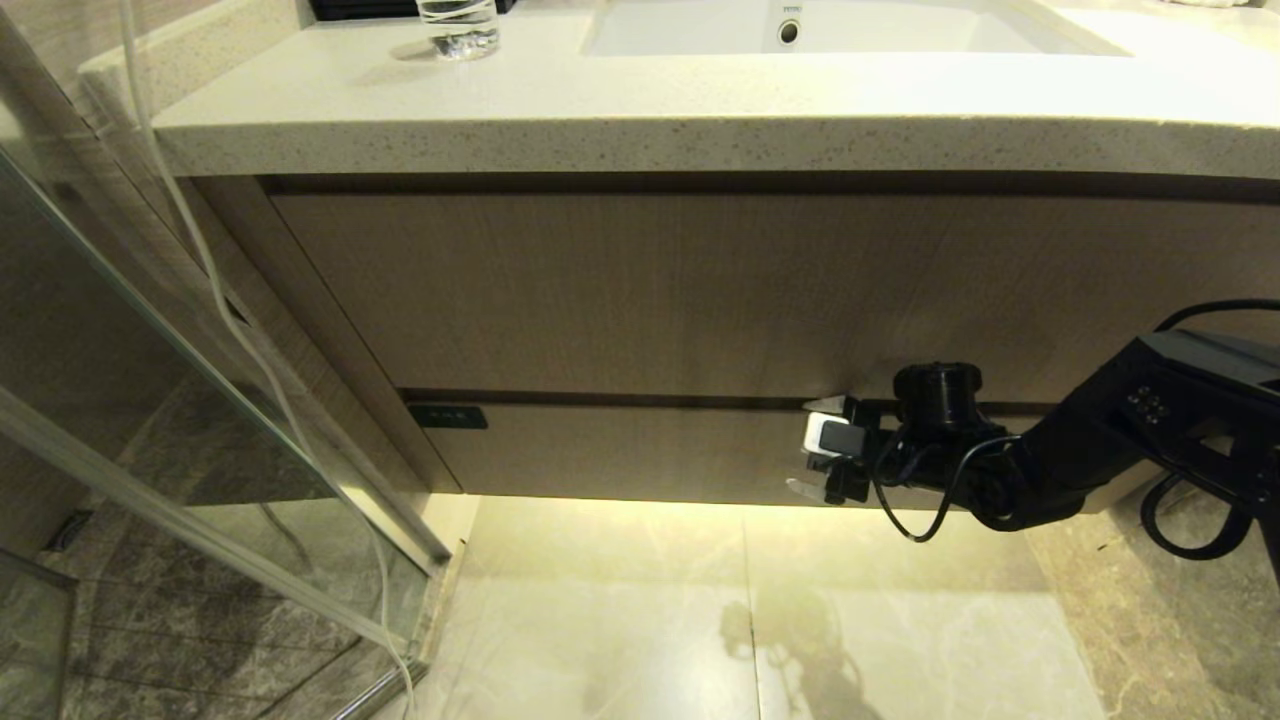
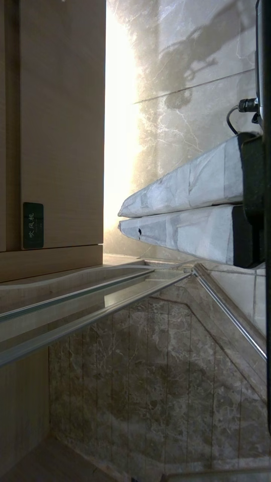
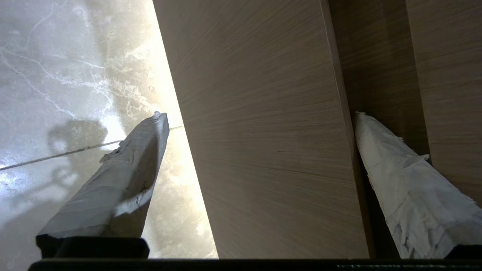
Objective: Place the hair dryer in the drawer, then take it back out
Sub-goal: Pull open the drawer
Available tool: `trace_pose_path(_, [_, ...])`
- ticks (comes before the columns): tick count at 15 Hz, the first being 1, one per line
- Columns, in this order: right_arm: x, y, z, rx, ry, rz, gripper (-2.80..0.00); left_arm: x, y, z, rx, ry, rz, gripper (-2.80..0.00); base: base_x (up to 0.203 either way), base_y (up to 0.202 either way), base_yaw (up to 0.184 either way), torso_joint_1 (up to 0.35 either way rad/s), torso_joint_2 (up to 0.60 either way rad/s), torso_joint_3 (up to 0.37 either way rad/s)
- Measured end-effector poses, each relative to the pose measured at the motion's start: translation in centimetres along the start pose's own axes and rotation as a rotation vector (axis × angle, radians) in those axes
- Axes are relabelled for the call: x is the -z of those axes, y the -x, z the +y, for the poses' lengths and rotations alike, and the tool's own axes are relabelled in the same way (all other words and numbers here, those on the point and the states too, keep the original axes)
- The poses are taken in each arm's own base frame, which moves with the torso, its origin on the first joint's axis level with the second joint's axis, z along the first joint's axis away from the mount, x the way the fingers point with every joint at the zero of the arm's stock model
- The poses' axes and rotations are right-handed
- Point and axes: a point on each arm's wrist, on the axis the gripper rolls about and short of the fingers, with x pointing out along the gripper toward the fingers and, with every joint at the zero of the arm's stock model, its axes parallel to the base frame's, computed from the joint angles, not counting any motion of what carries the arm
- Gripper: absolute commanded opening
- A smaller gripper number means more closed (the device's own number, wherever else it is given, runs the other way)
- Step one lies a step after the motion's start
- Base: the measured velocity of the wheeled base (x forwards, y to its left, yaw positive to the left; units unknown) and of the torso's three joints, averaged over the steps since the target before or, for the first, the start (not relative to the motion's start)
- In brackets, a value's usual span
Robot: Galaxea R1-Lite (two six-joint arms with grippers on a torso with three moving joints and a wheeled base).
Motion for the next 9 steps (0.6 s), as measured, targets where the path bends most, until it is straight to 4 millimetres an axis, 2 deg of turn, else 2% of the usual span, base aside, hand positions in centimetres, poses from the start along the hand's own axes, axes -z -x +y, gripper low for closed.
trace_pose_path(4, [0.2,0.0,0.6,-0.031,-0.008,0.012,0.00,0.0,0.0,0.0,0.000,0.000,0.000,-2.80,0.000,0.000,0.000,0.000,0.00,0.000])
trace_pose_path(9, [0.4,0.7,1.3,-0.156,-0.060,0.072,0.00,0.0,0.0,0.0,0.000,0.000,0.000,-2.80,0.000,0.000,0.000,0.000,0.00,0.000])
